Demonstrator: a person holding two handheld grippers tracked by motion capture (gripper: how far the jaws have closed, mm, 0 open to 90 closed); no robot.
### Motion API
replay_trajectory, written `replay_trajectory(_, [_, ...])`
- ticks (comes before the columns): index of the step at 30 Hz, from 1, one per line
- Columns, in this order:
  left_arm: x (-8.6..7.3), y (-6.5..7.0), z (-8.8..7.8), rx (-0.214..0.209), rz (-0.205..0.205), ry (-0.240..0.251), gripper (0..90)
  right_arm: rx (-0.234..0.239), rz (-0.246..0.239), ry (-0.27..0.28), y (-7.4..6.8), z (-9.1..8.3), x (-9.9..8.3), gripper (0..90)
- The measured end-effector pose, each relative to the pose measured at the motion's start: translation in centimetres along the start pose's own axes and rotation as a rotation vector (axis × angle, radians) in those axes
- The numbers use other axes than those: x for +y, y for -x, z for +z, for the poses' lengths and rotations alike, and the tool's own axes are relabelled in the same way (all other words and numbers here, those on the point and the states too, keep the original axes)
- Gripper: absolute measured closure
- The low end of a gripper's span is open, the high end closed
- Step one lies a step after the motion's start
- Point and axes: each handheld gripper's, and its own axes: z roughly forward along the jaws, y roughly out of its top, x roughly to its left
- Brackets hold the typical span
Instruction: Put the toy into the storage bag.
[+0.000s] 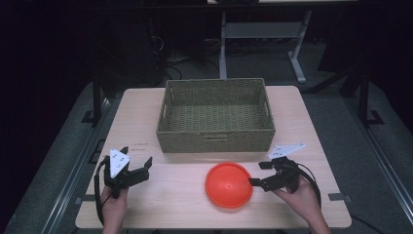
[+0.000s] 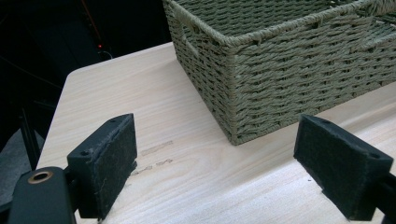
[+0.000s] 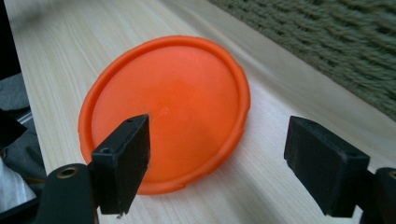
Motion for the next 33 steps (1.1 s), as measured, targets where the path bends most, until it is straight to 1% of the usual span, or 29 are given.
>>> replay_trajectory(1, [0.0, 0.0, 0.0, 0.0, 0.0, 0.0, 12.8, 0.0, 0.0, 0.0, 0.0, 0.0, 0.0, 22.1])
replay_trajectory(2, [0.0, 0.0, 0.0, 0.0, 0.004, 0.001, 12.8, 0.0, 0.002, -0.02, 0.0, 0.4, 0.3, 23.1])
replay_trajectory(5, [0.0, 0.0, 0.0, -0.001, 0.006, -0.003, 12.8, 0.005, 0.006, -0.033, 0.0, 0.8, 0.7, 23.6])
replay_trajectory(6, [0.0, 0.0, 0.0, 0.0, 0.006, -0.001, 12.8, -0.001, 0.017, -0.066, 0.0, 1.4, 1.2, 23.6])
replay_trajectory(9, [0.0, -0.1, 0.0, 0.002, 0.0, -0.005, 12.8, 0.005, 0.015, -0.092, -0.2, 2.1, 1.7, 25.9])
replay_trajectory(10, [0.0, -0.2, 0.0, 0.004, 0.001, -0.002, 12.8, 0.006, 0.003, -0.096, -0.2, 2.4, 1.8, 26.2])
replay_trajectory(11, [0.0, -0.2, 0.0, 0.004, 0.001, -0.002, 12.8, 0.006, 0.003, -0.096, -0.2, 2.4, 1.8, 26.2])
replay_trajectory(13, [0.0, -0.2, 0.0, 0.006, 0.001, -0.001, 12.8, 0.005, 0.01, -0.108, -0.2, 2.8, 1.9, 26.2])
replay_trajectory(14, [0.0, -0.2, 0.0, 0.005, 0.002, -0.002, 12.8, 0.008, 0.022, -0.112, -0.1, 3.2, 1.9, 27.4])
replay_trajectory(16, [0.0, -0.1, 0.0, 0.003, 0.003, -0.003, 12.8, 0.006, 0.025, -0.117, -0.1, 3.2, 1.9, 28.2])
replay_trajectory(19, [0.0, -0.1, 0.0, 0.002, 0.005, -0.005, 12.8, -0.014, 0.02, -0.121, 0.1, 3.5, 1.9, 29.5])
replay_trajectory(20, [0.0, -0.1, 0.0, 0.003, 0.002, -0.003, 12.8, -0.012, 0.028, -0.125, 0.2, 3.5, 1.9, 29.8])
replay_trajectory(24, [0.0, -0.2, 0.0, 0.006, 0.0, -0.001, 12.8, -0.018, 0.03, -0.132, 0.5, 3.8, 1.8, 31.1])
replay_trajectory(27, [0.0, -0.1, 0.0, 0.003, 0.003, -0.006, 12.8, -0.04, 0.036, -0.154, 0.8, 4.1, 1.7, 33.5])
replay_trajectory(28, [0.0, -0.1, 0.1, 0.004, 0.006, -0.009, 12.8, -0.037, 0.039, -0.158, 0.9, 4.2, 1.7, 35.5])
replay_trajectory(29, [0.0, -0.1, 0.1, 0.004, 0.006, -0.009, 12.8, -0.037, 0.039, -0.158, 0.9, 4.2, 1.7, 35.5])
replay_trajectory(31, [0.0, -0.1, 0.1, 0.004, 0.005, -0.006, 12.8, -0.03, 0.042, -0.177, 0.9, 4.6, 1.7, 37.1])
replay_trajectory(33, [0.0, -0.1, 0.0, 0.004, 0.005, -0.007, 12.7, -0.03, 0.037, -0.177, 0.9, 4.7, 1.7, 37.9])
